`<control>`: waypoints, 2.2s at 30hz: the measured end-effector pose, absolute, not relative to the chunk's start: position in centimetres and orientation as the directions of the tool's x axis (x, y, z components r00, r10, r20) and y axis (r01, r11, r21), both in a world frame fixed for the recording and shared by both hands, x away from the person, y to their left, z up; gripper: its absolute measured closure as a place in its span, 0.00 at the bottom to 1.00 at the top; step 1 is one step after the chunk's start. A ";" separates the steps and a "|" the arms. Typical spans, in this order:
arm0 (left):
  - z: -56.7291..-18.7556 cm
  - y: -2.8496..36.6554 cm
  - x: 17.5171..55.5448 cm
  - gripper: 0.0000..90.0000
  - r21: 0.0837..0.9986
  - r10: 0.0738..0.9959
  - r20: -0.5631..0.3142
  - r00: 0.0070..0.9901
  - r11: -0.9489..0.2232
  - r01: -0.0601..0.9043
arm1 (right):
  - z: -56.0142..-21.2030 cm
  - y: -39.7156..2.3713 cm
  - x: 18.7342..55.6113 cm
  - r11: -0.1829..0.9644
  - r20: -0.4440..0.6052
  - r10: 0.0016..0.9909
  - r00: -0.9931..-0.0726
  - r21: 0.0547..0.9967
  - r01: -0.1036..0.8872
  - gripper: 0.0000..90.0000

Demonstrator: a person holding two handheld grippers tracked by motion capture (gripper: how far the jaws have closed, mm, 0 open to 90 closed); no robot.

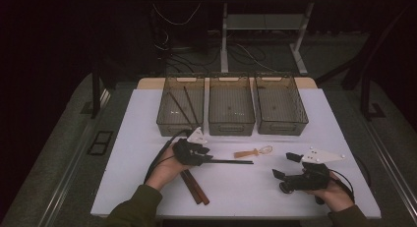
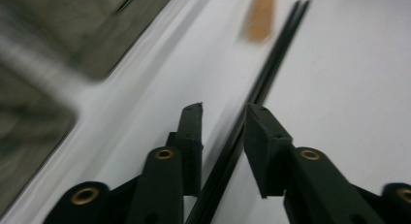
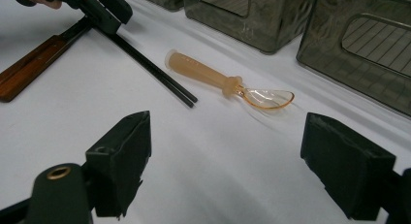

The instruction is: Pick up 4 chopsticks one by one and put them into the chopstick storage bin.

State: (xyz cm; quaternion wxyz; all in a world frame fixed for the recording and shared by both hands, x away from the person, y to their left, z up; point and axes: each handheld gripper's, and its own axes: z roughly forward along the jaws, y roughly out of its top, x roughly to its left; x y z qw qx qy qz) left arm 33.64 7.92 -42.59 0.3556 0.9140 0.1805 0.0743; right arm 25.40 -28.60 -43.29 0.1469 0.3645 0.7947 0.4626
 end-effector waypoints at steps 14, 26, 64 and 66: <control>-44.2 6.1 34.3 0.85 0.650 0.270 0.002 0.963 -0.732 0.204 | -43.4 -28.6 25.4 0.308 0.106 0.713 -0.693 0.841 0.445 0.21; -44.2 4.3 34.4 0.87 0.644 0.213 0.016 0.977 -0.750 0.153 | -43.4 -28.6 25.5 0.305 0.108 0.713 -0.692 0.841 0.446 0.21; -44.0 -0.7 33.7 0.71 0.687 0.181 -0.015 0.983 -0.713 0.142 | -43.3 -28.8 25.4 0.304 0.107 0.711 -0.695 0.844 0.441 0.21; -43.7 0.1 33.6 0.68 0.693 0.189 -0.015 0.982 -0.706 0.146 | -43.3 -28.8 25.4 0.303 0.108 0.710 -0.696 0.845 0.441 0.21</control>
